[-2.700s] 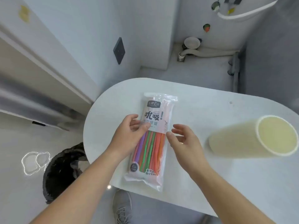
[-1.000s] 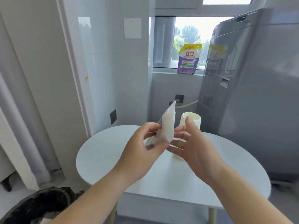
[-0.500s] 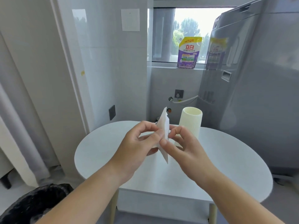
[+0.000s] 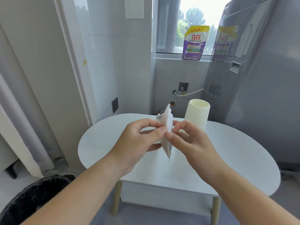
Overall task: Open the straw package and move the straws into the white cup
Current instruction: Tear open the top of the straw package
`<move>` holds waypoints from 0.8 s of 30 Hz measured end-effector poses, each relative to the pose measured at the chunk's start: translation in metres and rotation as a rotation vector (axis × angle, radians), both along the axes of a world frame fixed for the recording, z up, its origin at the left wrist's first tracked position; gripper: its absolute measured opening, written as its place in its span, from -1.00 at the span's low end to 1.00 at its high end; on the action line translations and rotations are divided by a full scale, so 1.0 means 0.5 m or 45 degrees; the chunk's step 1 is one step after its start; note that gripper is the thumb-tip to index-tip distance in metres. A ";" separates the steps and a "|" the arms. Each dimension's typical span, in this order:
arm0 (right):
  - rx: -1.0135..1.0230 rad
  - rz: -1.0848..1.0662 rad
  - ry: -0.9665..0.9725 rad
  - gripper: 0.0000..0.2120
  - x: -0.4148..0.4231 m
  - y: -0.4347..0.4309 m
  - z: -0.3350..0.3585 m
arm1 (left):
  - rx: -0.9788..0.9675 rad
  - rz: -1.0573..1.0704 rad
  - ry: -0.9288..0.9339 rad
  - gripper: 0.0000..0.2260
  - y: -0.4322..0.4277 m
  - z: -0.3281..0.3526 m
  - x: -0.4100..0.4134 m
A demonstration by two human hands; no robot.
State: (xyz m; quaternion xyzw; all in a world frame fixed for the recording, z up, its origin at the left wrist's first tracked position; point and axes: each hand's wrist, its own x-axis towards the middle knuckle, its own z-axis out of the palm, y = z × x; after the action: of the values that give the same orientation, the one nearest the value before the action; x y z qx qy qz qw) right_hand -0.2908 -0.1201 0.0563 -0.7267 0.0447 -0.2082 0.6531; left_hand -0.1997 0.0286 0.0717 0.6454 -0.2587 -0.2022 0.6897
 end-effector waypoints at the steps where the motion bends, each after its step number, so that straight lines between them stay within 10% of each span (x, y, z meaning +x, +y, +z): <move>1: -0.001 -0.008 0.000 -0.77 -0.001 0.002 0.001 | 0.001 0.008 -0.003 -0.87 0.000 -0.001 -0.001; 24: -0.037 -0.114 0.038 -0.81 0.008 0.012 -0.008 | 0.091 0.087 -0.221 -0.82 -0.020 -0.039 -0.004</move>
State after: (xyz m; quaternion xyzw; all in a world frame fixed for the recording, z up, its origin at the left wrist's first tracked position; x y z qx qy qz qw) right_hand -0.2868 -0.1139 0.0525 -0.7364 0.0838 -0.2270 0.6318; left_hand -0.2019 0.0188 0.0523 0.6931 -0.2879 -0.1310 0.6477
